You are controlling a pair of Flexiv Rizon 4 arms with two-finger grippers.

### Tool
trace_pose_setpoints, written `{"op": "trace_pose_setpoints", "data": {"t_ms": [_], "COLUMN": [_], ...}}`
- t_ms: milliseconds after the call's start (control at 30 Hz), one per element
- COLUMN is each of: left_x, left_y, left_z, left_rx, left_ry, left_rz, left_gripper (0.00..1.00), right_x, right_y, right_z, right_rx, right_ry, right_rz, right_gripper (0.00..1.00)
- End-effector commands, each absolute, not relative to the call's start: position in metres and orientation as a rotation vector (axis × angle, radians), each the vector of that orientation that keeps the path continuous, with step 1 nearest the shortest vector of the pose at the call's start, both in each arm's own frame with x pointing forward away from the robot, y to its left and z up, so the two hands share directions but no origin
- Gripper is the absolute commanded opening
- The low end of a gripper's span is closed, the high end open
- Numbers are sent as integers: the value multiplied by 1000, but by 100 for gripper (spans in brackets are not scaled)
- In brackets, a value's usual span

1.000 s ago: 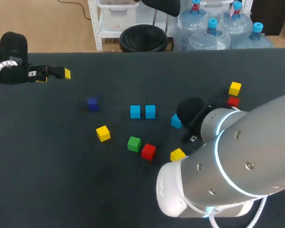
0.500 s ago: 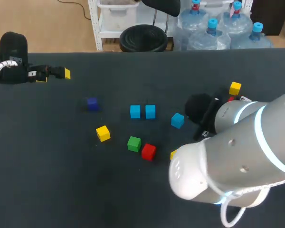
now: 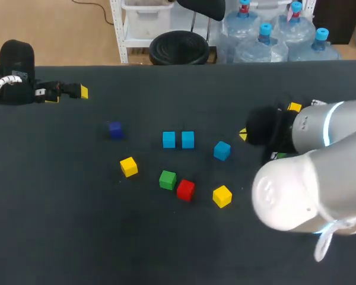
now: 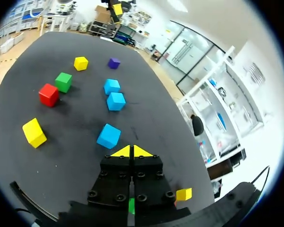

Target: Place the blue cubes, place green cubes on the blue cubes, place the yellow cubes on the green cubes, then place the red cubes on the yellow cubes, and place purple cube on the red cubes.

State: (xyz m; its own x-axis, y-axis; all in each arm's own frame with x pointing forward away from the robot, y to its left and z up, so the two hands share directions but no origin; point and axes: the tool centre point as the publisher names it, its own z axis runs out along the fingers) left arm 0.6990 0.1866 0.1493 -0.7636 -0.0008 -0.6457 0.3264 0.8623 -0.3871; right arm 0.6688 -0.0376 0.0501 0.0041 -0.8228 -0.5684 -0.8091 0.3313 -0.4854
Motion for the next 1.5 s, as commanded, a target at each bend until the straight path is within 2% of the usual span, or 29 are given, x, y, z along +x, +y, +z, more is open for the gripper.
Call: {"op": "trace_pose_setpoints", "data": {"t_ms": [33, 400, 433, 467, 900, 1500], "left_x": [699, 699, 699, 699, 699, 699], "left_y": [186, 186, 186, 186, 186, 186], "left_z": [150, 150, 150, 150, 150, 150], "left_rx": [232, 232, 232, 232, 232, 232], "left_ry": [2373, 2373, 2373, 2373, 2373, 2373], "left_rz": [-638, -638, -638, -638, -638, -638], "left_gripper": [100, 100, 100, 100, 100, 100], "right_x": [671, 668, 665, 662, 644, 646], "right_y": [-46, -38, -36, -33, -11, -7], "right_z": [54, 55, 56, 58, 48, 44], "right_rx": [-1550, -1635, -1656, -1665, -1512, -1311], "right_ry": [1677, 1622, 1607, 1604, 1730, 1878], "right_rz": [181, 214, 211, 200, 123, 179], "right_gripper": [0, 0, 25, 100, 100, 100]}}
